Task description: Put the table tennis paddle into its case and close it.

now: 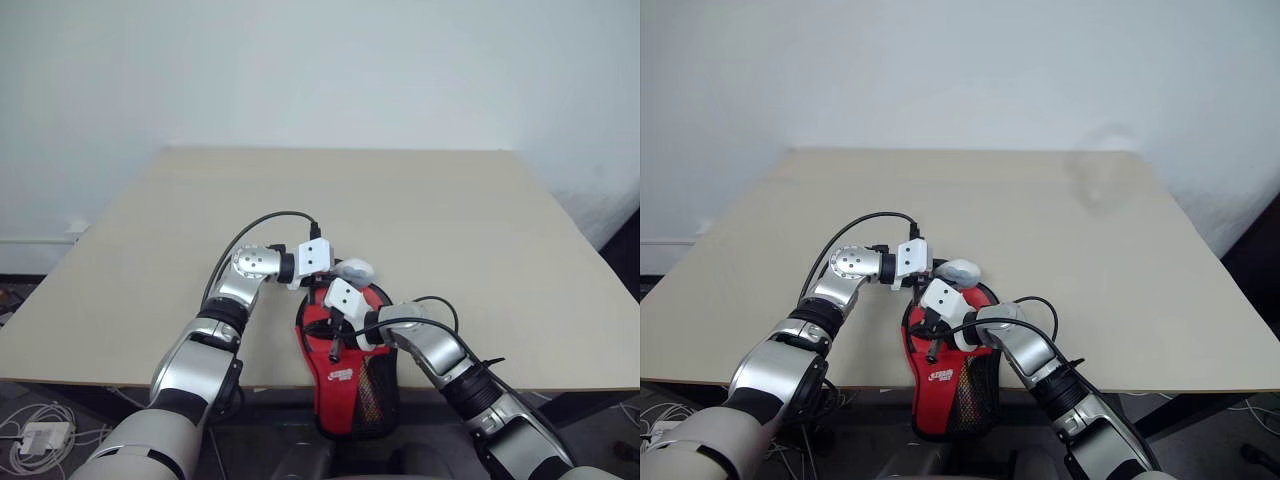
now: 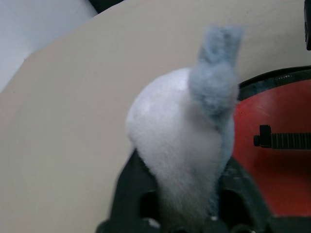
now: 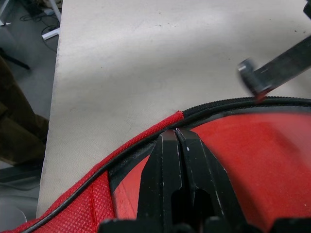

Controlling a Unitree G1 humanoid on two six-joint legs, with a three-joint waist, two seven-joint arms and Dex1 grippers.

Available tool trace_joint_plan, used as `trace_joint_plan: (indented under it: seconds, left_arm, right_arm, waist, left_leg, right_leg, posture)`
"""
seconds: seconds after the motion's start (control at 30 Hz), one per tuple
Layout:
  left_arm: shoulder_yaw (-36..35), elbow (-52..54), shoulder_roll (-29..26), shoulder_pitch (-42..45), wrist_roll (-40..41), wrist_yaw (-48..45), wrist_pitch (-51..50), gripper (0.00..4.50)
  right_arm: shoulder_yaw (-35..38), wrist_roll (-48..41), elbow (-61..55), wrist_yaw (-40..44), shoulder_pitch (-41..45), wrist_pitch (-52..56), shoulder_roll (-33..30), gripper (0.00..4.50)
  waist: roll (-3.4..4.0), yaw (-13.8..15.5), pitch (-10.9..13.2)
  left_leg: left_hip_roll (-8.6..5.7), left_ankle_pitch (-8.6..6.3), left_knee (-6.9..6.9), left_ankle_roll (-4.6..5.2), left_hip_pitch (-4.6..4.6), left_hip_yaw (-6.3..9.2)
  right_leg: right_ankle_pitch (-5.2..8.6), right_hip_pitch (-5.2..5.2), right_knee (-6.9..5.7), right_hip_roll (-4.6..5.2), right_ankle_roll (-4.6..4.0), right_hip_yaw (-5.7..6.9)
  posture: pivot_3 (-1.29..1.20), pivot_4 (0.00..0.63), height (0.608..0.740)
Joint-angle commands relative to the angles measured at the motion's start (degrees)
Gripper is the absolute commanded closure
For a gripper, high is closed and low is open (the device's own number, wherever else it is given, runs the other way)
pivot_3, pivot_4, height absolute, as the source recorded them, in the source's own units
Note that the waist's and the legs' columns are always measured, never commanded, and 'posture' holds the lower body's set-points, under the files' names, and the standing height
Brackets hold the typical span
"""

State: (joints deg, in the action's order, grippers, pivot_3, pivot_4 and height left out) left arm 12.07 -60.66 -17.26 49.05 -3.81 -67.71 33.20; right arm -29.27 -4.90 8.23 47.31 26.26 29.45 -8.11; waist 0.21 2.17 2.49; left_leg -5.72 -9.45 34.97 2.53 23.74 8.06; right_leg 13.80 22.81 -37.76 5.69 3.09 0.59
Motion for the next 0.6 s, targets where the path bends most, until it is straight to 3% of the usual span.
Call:
trace_joint_plan:
  seconds: [0.03,0.23,0.4,0.6]
  left_arm:
    - [-0.1,1.8,-1.6,1.1,0.2,-1.7,1.1,2.05]
    - [-0.9,8.7,-5.7,-1.8,3.3,-7.9,-1.5,0.05]
    - [-2.6,19.5,-10.8,-6.7,7.1,-10.6,-7.1,0.02]
    - [-7.3,34.3,-18.2,-13.5,14.1,-10.7,-21.6,0.02]
  right_arm:
    - [-0.6,0.9,1.1,-0.1,-0.1,0.6,-0.3,4.50]
    - [-0.7,1.0,1.6,0.1,0.2,0.3,-0.1,4.50]
    - [-0.7,1.1,2.3,0.3,0.5,-0.1,0.0,4.50]
    - [-0.7,1.0,2.6,0.8,0.8,-0.5,-0.3,4.50]
  waist:
    - [0.00,0.0,0.0]
    - [0.02,-0.2,0.0]
    - [0.03,-0.5,0.0]
    - [0.06,-2.0,0.0]
  left_leg:
    - [0.00,0.00,0.00,0.00,0.00,0.00]
    - [0.02,0.00,0.03,0.00,-0.04,0.09]
    - [0.06,0.00,0.08,-0.01,-0.09,0.14]
    - [0.07,0.03,0.06,-0.05,-0.13,0.19]
  right_leg:
    - [0.00,0.00,0.00,-0.01,0.00,0.00]
    - [0.00,0.05,0.00,-0.26,-0.01,-0.21]
    - [0.07,0.13,0.00,-0.59,-0.15,-0.62]
    - [0.07,0.39,-0.06,-0.86,-0.16,-1.11]
  posture:
    - [0.00,0.000,0.707]
    - [0.00,0.000,0.707]
    - [0.00,0.000,0.707]
    - [0.00,0.000,0.707]
